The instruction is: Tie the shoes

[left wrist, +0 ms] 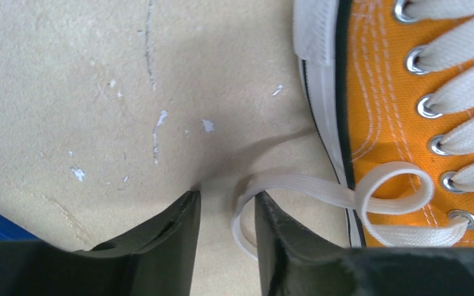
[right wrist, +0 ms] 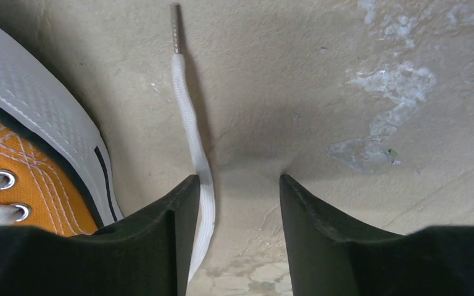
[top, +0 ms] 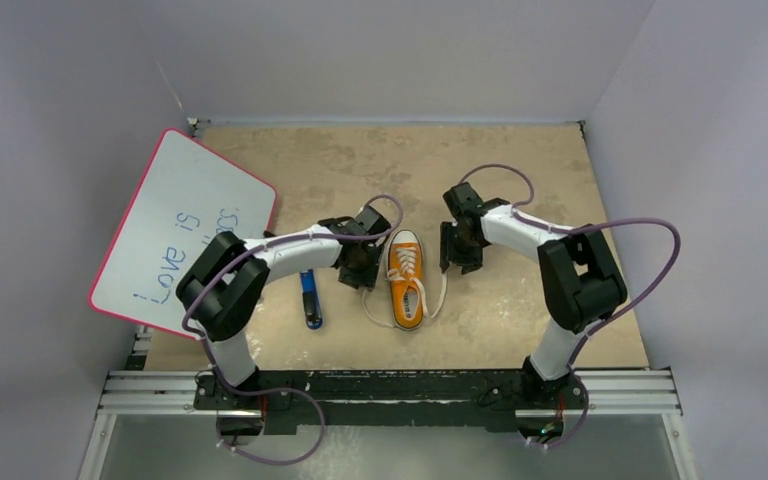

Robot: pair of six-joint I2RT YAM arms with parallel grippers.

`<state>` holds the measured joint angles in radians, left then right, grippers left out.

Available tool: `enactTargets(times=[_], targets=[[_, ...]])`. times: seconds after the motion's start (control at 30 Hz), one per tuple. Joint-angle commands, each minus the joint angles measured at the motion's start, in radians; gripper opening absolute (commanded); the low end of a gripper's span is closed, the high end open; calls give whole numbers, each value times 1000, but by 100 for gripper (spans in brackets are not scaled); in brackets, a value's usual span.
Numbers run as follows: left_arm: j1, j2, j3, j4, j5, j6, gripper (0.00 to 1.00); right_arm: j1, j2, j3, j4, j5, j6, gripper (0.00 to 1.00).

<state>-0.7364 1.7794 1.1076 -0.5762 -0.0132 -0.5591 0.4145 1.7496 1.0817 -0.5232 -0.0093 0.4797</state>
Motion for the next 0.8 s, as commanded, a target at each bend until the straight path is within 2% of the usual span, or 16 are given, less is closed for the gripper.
enactTargets(times=[0.0,0.07,0.13,0.23,0.27,0.47,0.6,0.77], targets=[[-55,32,-47,68,-93,-51,29,91,17,-23,-8,201,68,50],[-63,14,-53,35,-129,-59,17,101,6,-56,-29,223,132,43],[-64,-23,-62,-26,-174,-63,0,74,-38,-108,-48,230,190,33],[-64,-146,-86,-116,-222,-70,0,-5,-121,-156,-65,222,196,4],[-63,-199,-90,-147,-222,-74,0,-26,-153,-167,-83,244,194,0],[-63,-424,-78,-309,-101,-126,0,-169,-332,-202,-240,371,191,0],[-63,-482,-81,-396,-22,-144,0,-224,-408,-173,-308,469,235,0],[-63,-509,-97,-427,-18,-155,0,-278,-420,-181,-282,460,206,0]])
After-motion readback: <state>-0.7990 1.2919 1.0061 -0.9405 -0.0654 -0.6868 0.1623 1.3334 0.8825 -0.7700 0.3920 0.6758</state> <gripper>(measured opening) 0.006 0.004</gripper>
